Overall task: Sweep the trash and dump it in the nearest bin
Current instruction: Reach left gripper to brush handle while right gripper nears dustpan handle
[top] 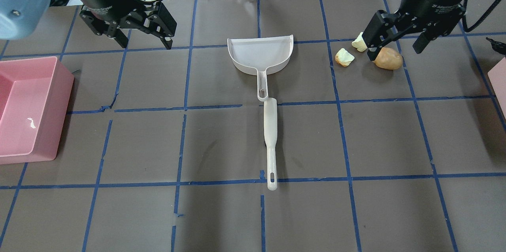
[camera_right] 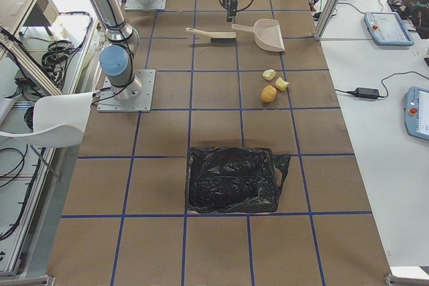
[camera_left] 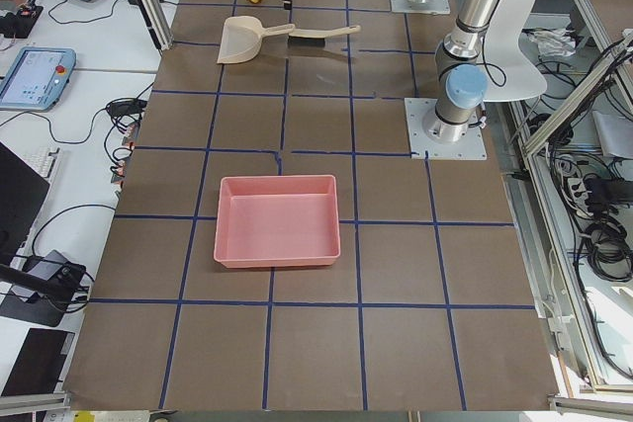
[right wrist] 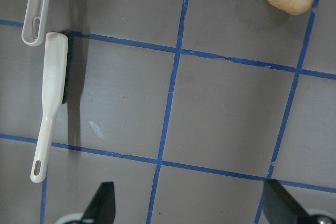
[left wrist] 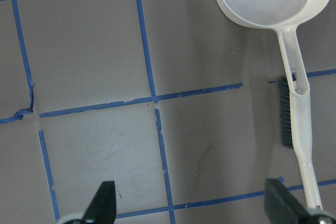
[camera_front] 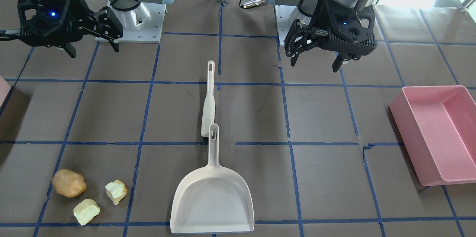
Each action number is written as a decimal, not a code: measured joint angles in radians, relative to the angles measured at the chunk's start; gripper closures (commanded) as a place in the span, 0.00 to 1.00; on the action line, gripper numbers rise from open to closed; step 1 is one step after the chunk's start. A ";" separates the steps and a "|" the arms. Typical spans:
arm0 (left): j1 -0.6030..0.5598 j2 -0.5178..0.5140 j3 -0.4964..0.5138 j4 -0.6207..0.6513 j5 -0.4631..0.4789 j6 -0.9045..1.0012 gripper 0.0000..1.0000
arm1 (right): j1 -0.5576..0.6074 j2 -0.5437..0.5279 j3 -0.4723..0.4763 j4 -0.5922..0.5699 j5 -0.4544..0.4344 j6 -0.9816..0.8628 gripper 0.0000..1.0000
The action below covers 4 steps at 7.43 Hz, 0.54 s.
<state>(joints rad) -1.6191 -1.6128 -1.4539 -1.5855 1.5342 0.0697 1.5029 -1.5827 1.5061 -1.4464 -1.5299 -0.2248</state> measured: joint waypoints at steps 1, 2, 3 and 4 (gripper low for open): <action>0.000 0.001 -0.006 0.000 -0.001 0.001 0.00 | 0.000 0.001 0.007 -0.009 -0.001 0.005 0.00; -0.002 0.001 -0.015 -0.001 -0.004 0.003 0.00 | 0.001 0.000 0.014 -0.012 -0.005 0.018 0.00; -0.008 -0.002 -0.023 -0.004 -0.008 0.003 0.00 | 0.003 0.000 0.020 -0.012 -0.010 0.040 0.00; -0.031 -0.008 -0.036 -0.016 -0.009 -0.004 0.00 | 0.005 0.000 0.027 -0.013 -0.012 0.063 0.00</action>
<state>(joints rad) -1.6496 -1.6209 -1.4897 -1.6014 1.5248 0.0659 1.5083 -1.5823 1.5330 -1.4595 -1.5415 -0.1621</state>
